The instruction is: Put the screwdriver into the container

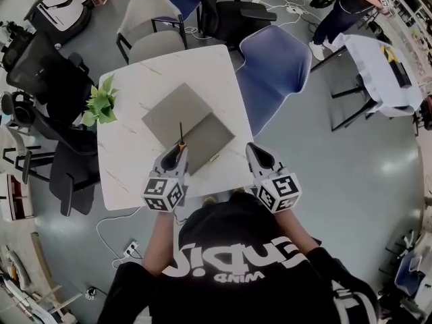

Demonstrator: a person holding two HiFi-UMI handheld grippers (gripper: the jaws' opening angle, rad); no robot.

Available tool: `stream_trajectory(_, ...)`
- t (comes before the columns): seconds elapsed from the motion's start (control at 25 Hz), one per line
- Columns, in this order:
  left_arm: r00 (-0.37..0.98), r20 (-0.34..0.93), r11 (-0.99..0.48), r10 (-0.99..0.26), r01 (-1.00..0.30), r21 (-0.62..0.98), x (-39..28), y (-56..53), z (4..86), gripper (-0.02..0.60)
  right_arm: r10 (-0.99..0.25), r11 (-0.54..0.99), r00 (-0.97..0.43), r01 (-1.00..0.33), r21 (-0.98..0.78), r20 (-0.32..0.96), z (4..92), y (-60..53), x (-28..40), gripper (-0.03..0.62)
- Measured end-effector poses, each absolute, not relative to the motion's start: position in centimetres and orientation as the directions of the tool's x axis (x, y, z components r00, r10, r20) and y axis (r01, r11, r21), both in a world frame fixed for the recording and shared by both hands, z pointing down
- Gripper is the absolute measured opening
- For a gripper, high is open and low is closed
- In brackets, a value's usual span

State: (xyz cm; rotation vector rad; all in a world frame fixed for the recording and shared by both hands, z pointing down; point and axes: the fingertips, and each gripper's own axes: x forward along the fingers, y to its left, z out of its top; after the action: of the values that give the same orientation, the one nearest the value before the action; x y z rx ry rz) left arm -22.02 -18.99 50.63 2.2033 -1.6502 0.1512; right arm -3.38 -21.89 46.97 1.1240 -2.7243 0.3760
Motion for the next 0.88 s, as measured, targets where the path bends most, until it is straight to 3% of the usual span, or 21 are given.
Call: stream_trajectory(0.88, 0.381, 0.633, -0.369, -0.674, -0.916, 0.158, -17.8, -23.2, 61.5, 0.078, -0.711, 0.626, -0.658, -0.753, -0.202, 0.248, 47.5, -24.1, 1.0, 0.012)
